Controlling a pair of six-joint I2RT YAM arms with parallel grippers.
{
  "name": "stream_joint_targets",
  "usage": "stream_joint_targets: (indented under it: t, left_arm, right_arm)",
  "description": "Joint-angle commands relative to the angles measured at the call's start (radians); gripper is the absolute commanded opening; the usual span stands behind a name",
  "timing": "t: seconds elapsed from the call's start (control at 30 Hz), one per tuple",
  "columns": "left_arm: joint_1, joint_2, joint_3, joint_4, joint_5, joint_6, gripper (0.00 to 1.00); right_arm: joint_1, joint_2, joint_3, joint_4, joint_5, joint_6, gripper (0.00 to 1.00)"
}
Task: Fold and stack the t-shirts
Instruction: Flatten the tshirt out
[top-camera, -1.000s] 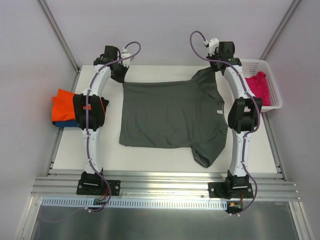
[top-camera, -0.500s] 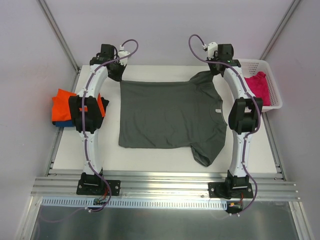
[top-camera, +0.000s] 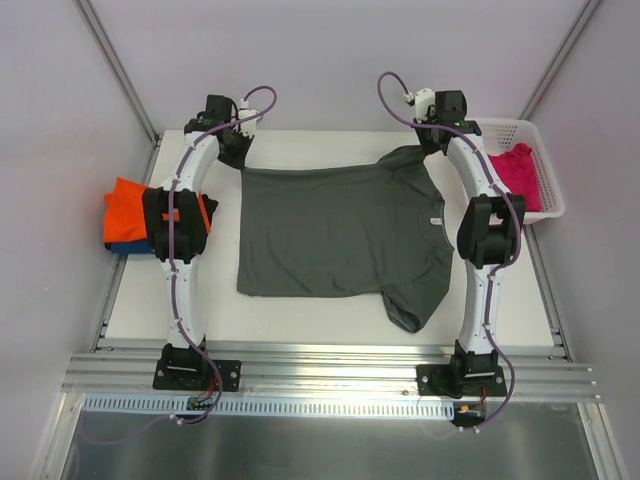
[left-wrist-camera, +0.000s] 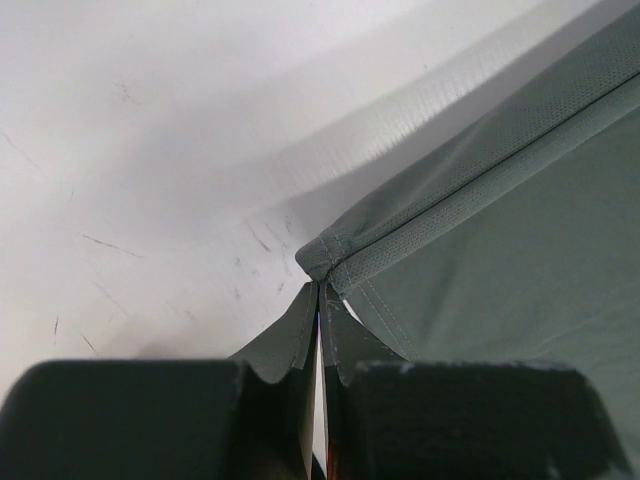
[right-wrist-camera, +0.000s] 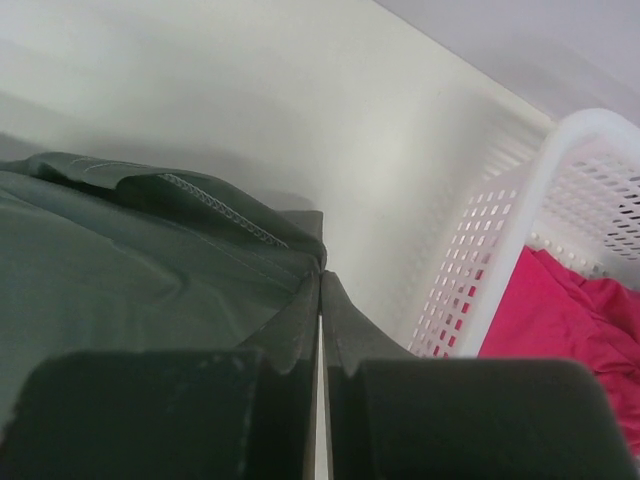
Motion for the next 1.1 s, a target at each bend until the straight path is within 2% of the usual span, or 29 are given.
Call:
stream_joint_targets:
  t: [0.0, 0.37, 0.6, 0.9, 1.07]
  left_arm:
    - [0.009, -0.024, 0.017, 0.014, -0.011, -0.007, 0.0]
    - [0.009, -0.094, -0.063, 0.028, -0.001, -0.011, 0.0]
    - [0.011, -0.101, -0.057, 0.034, 0.002, -0.013, 0.0]
    - [0.014, -0.114, -0.064, 0.04, -0.001, 0.005, 0.0]
    - [0.022, -0.13, -0.069, 0.038, 0.002, 0.013, 0.0]
  right_arm:
    - [-0.008, -0.084, -0.017, -0.027, -0.007, 0.011, 0.01]
    - [-0.008, -0.251, -0.131, -0.075, -0.032, 0.049, 0.01]
    - [0.014, -0.357, -0.212, -0.093, -0.043, 0.07, 0.01]
    - [0.023, -0.399, -0.39, -0.084, -0.017, 0.025, 0.0]
    - [0.014, -0.367, -0.395, -0.083, -0.006, 0.004, 0.01]
